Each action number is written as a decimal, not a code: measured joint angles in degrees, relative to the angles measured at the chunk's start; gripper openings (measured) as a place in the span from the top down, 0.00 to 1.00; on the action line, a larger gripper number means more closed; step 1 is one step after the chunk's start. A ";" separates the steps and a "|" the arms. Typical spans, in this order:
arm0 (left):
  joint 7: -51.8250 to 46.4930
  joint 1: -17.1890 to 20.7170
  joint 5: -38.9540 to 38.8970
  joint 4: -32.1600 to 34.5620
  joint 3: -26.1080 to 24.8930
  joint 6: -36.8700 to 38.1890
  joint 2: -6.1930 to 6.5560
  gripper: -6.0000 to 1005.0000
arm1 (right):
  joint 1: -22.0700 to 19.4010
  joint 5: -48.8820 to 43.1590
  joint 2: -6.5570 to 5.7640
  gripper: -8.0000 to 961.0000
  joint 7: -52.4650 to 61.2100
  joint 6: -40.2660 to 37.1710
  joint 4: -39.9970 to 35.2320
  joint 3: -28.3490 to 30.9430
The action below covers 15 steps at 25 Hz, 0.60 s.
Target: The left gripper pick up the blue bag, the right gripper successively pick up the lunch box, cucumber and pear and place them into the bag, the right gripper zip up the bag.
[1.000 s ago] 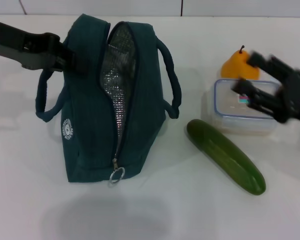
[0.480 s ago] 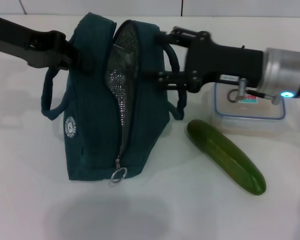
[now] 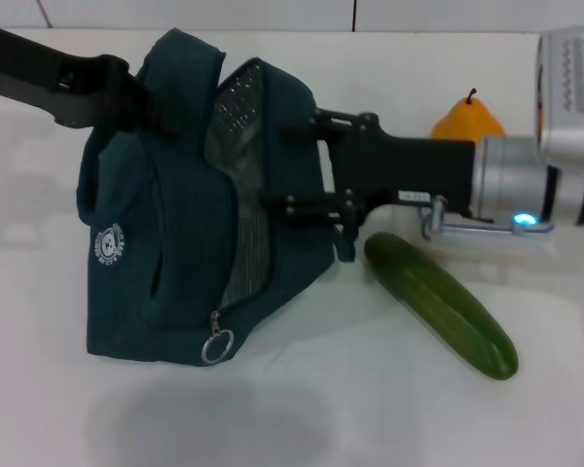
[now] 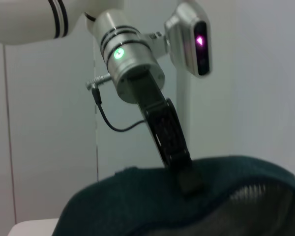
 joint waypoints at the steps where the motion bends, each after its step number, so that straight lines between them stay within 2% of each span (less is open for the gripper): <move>1: 0.04 -0.01 0.00 0.00 -0.14 0.00 0.04 0.95 | -0.64 0.00 0.00 0.15 -0.01 0.05 -0.02 -0.04; 6: 0.63 0.04 0.00 -0.42 -0.24 -0.05 -0.20 0.95 | -3.91 0.02 0.00 0.15 -0.03 0.18 -0.53 -0.06; 15: 2.52 -0.78 0.00 -3.79 -0.34 -0.79 -0.63 0.95 | -5.30 1.65 0.00 0.15 -0.16 0.00 -0.68 0.30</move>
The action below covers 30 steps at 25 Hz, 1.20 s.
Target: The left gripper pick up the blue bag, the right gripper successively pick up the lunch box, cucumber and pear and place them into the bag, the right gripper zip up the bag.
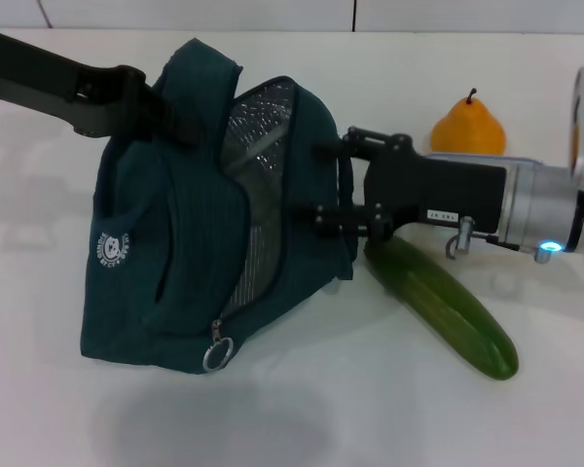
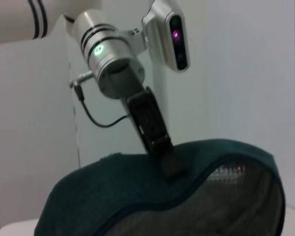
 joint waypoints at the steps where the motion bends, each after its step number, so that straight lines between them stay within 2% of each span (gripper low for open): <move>1: 0.01 0.00 0.00 0.06 0.00 0.00 0.01 0.95 | -0.29 0.85 0.01 0.15 -0.04 -0.12 0.00 0.01; 4: 0.01 -0.01 0.00 0.11 -0.03 -0.02 0.03 0.95 | -2.15 7.46 0.00 0.15 -0.05 -1.47 0.14 0.01; 9: 0.14 -0.05 0.21 0.18 -0.05 -0.26 0.17 0.95 | -7.58 23.69 -0.04 0.15 2.70 -7.73 3.02 -0.03; 15: 0.74 -0.05 0.38 0.22 0.08 -0.36 0.37 0.95 | -11.70 38.94 -0.02 0.15 17.59 -14.31 12.21 -0.19; 19: 0.91 -0.05 0.57 0.23 0.41 -0.36 0.49 0.95 | -14.45 43.62 0.00 0.15 27.98 -16.36 17.83 -0.26; 22: 0.96 0.13 0.61 0.23 0.45 -0.35 0.62 0.95 | -17.66 44.52 0.00 0.15 32.40 -17.42 18.67 -0.14; 26: 1.01 0.58 0.65 0.23 0.45 -0.27 0.72 0.95 | -20.17 46.29 0.00 0.15 34.56 -17.84 19.82 0.10; 30: 1.08 0.63 0.73 0.23 0.45 -0.16 0.74 0.95 | -20.67 47.03 0.00 0.16 35.41 -17.75 21.94 0.04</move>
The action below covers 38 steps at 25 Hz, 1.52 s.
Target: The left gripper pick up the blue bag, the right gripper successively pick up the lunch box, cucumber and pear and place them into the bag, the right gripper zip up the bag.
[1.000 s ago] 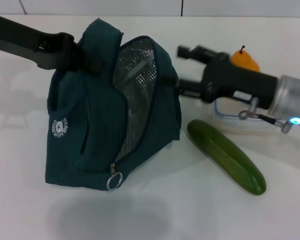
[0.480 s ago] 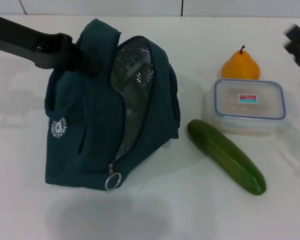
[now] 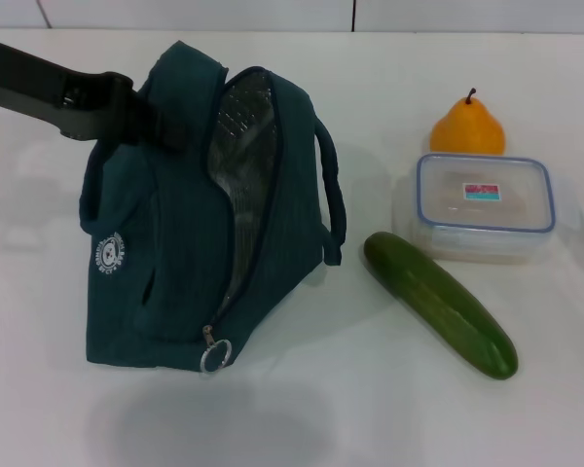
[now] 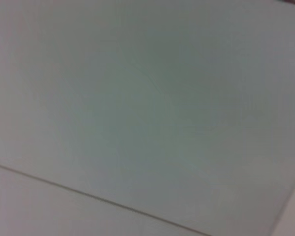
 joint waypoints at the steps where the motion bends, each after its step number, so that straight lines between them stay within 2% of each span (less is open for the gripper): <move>1: 0.00 -0.03 0.01 0.00 0.00 0.01 0.00 0.95 | 0.01 0.07 0.00 0.16 0.76 0.92 1.54 -0.22; 16: -0.06 -0.57 0.26 0.09 0.00 0.07 0.11 0.95 | 0.61 -0.29 0.01 0.17 2.30 10.55 1.60 -4.73; 22: 0.01 -0.59 0.26 0.09 0.08 0.07 0.10 0.95 | 2.38 -0.25 0.00 0.18 2.32 13.15 -0.11 -7.12; 30: 0.04 -0.59 0.26 0.08 0.18 0.07 0.10 0.95 | 4.68 -0.19 0.00 0.18 2.40 14.63 -1.51 -8.82; 38: 0.15 -0.59 0.26 0.09 0.18 0.12 0.10 0.95 | 5.12 0.19 0.00 0.19 2.43 15.10 -2.23 -9.02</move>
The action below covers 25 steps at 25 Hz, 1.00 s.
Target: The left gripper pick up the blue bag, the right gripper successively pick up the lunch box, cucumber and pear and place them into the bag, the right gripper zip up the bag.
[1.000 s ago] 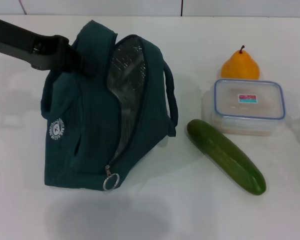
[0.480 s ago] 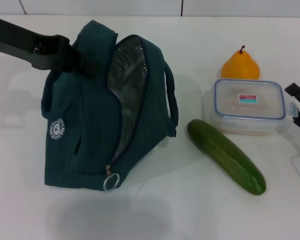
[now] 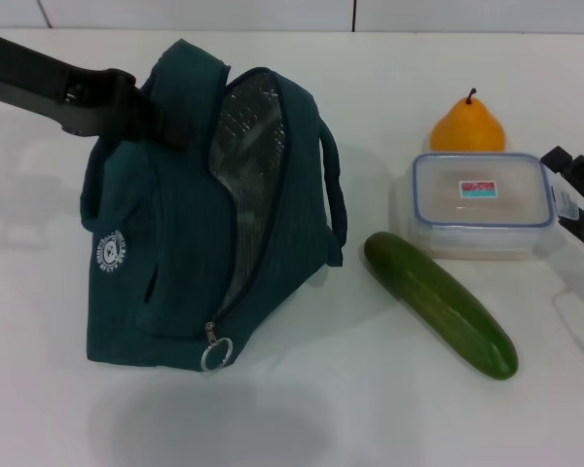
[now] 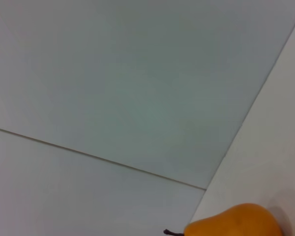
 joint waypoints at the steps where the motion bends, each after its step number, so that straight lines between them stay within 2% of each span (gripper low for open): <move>1: 0.02 0.00 0.00 0.00 0.00 0.01 0.00 0.95 | -0.02 0.02 0.00 0.19 0.01 0.01 0.00 0.02; 18: 0.05 0.22 0.00 0.39 0.00 0.04 0.00 0.95 | -0.03 0.31 0.00 0.21 0.02 0.03 -0.21 0.51; 24: 0.05 0.27 0.00 0.67 0.23 0.03 0.00 0.95 | 0.04 0.31 0.00 0.26 0.01 1.07 -0.57 0.41; 25: 0.05 0.32 0.00 0.73 0.50 0.03 0.00 0.95 | 0.13 0.24 0.00 0.30 0.00 1.47 -0.57 0.30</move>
